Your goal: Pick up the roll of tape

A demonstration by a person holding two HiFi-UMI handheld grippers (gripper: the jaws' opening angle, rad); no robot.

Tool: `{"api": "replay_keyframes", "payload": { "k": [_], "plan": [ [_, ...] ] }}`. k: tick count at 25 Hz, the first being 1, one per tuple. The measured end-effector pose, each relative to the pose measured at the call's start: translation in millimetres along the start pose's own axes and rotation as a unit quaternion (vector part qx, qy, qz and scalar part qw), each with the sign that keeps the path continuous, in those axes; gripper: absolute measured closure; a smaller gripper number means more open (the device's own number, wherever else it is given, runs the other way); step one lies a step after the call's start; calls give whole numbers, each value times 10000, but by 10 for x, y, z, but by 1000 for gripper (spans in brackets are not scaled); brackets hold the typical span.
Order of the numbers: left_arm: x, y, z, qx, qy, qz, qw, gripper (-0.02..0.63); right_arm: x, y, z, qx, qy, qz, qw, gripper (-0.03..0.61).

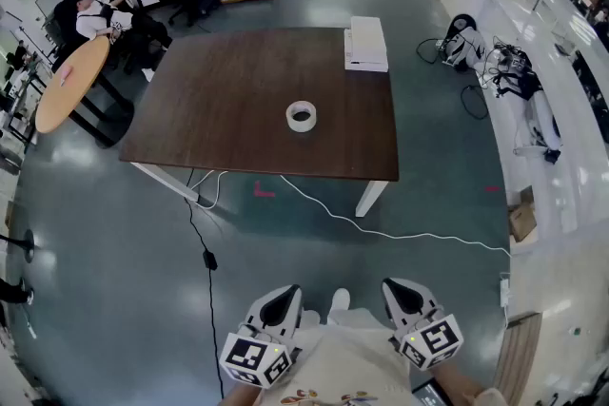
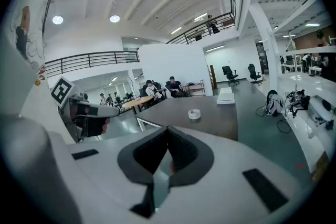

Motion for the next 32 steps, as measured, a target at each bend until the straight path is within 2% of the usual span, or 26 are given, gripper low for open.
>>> {"api": "replay_keyframes", "payload": {
  "k": [11, 18, 25, 32],
  "plan": [
    [243, -211, -149, -104, -37, 157, 9998, 612, -20, -378, -49, -53, 23, 207, 9998, 572],
    [422, -96, -76, -147, 52, 216, 9996, 612, 223, -503, -13, 182, 31, 396, 9990, 571],
    [761, 425, 141, -311, 145, 162, 9993, 612, 827, -550, 162, 17, 225, 459, 9987, 571],
    [1168, 1283, 619, -391, 170, -50, 9991, 612, 1714, -576, 507, 40, 327, 253, 9991, 571]
  ]
}}
Point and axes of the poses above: the fingertips, and each gripper's own axes: x forward along the fingers, y to its left, z out of its top, the point moved 8 cm from there along -x, backward along the fingers, and after that the axes turned 3 degrees about -z, right-handed, at the moved point
